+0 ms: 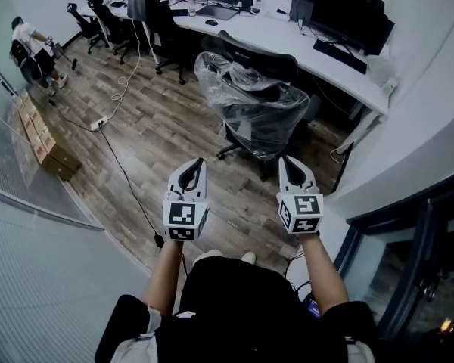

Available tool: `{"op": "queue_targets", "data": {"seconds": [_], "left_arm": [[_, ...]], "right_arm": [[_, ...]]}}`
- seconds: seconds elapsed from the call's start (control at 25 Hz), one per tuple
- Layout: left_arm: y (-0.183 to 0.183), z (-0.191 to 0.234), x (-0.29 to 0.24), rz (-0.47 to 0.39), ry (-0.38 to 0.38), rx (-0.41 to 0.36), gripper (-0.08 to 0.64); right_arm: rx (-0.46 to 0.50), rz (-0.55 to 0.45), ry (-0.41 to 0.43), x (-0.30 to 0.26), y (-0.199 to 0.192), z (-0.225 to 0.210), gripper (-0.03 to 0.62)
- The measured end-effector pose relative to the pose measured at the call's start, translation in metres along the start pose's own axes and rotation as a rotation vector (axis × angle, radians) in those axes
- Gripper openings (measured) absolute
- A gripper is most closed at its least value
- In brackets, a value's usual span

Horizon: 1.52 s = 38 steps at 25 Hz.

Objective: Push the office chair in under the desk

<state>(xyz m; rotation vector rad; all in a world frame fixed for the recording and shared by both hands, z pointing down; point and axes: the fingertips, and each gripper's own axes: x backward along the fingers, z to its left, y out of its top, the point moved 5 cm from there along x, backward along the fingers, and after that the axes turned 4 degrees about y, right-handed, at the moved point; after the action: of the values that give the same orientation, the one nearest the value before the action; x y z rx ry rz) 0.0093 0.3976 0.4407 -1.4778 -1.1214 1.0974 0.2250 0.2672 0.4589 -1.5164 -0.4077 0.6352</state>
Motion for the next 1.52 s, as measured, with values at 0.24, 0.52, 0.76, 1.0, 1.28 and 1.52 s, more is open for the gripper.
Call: {"op": "queue_targets", "data": {"seconds": [0.24,0.52,0.76,1.0,1.28,1.52], "left_arm": [[-0.006,-0.027,-0.002,0.006,0.000,-0.018,0.015],[-0.001,-0.032,-0.004,0.009,0.003,0.036,0.015],[0.002,-0.023,-0.026,0.000,0.003,0.034,0.015],[0.003,-0.006,-0.062,-0.008,-0.008,0.031,0.015],[0.008,0.023,-0.111,-0.014,-0.022,0.034,0.015],[0.014,0.051,-0.151,-0.021,-0.029,0.040,0.015]], "right_arm": [[0.026,0.001,0.024,0.009,-0.010,-0.011,0.025],[0.019,-0.001,0.038,0.007,-0.013,-0.017,0.023],[0.031,-0.006,0.043,-0.015,-0.008,-0.023,0.025],[0.035,-0.006,0.031,-0.048,-0.003,-0.031,0.025],[0.035,-0.001,0.015,-0.098,0.006,-0.043,0.025],[0.054,0.000,0.010,-0.143,0.020,-0.048,0.025]]}}
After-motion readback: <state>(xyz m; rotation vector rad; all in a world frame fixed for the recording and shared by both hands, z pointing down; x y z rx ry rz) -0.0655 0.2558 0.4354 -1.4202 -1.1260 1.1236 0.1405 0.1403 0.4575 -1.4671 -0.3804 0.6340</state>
